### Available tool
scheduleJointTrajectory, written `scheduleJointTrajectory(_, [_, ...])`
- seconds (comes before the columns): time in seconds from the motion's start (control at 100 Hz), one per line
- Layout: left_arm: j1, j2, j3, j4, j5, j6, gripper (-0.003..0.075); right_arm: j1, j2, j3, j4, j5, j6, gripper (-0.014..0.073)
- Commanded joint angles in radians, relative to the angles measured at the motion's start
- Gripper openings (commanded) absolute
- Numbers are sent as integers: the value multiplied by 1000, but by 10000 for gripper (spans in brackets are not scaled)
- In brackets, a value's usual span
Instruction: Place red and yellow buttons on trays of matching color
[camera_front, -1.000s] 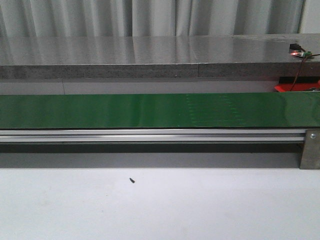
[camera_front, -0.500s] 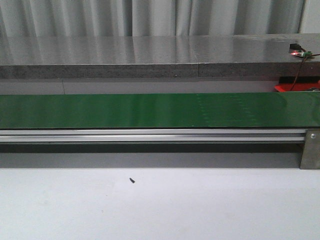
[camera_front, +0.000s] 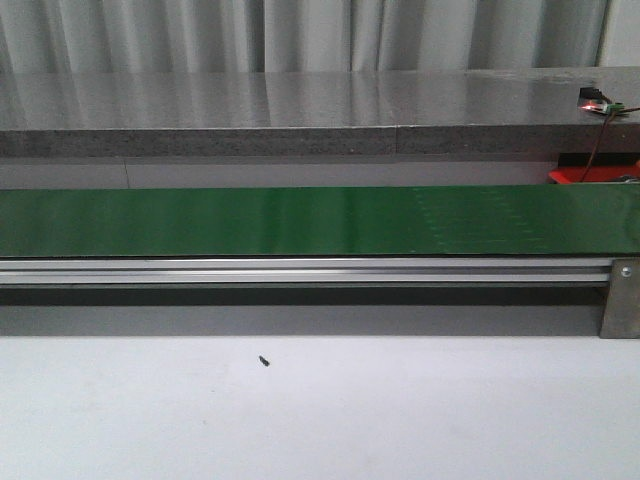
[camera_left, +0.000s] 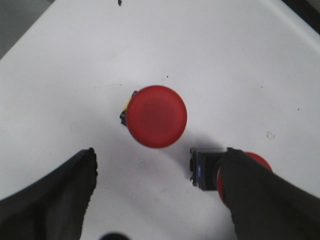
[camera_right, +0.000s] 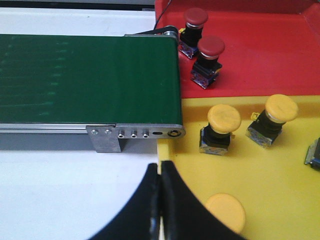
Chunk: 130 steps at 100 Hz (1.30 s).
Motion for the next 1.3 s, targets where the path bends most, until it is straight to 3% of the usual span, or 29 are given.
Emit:
scheduleJointTrajectory(0.0, [1, -41, -55, -7, -64, -18, 513, 1, -3, -26, -7, -72, 0, -58])
scheduleJointTrajectory(0.69, [1, 75, -79, -26, -184, -27, 510, 1, -3, -26, -7, -72, 0, -58])
scheduleJointTrajectory(0.79, [1, 75, -79, -26, -192, -27, 439, 1, -3, -26, -7, -72, 0, -58])
scheduleJointTrajectory(0.9, [1, 75, -79, -26, -198, -27, 291, 1, -3, -26, -7, -72, 0, -58])
scheduleJointTrajectory(1.02, [1, 75, -79, -26, -202, -27, 185, 1, -3, -26, -7, -72, 0, -58])
scheduleJointTrajectory(1.29, [1, 6, -79, -6, -135, -23, 166, 1, -3, -26, -7, -72, 0, -58])
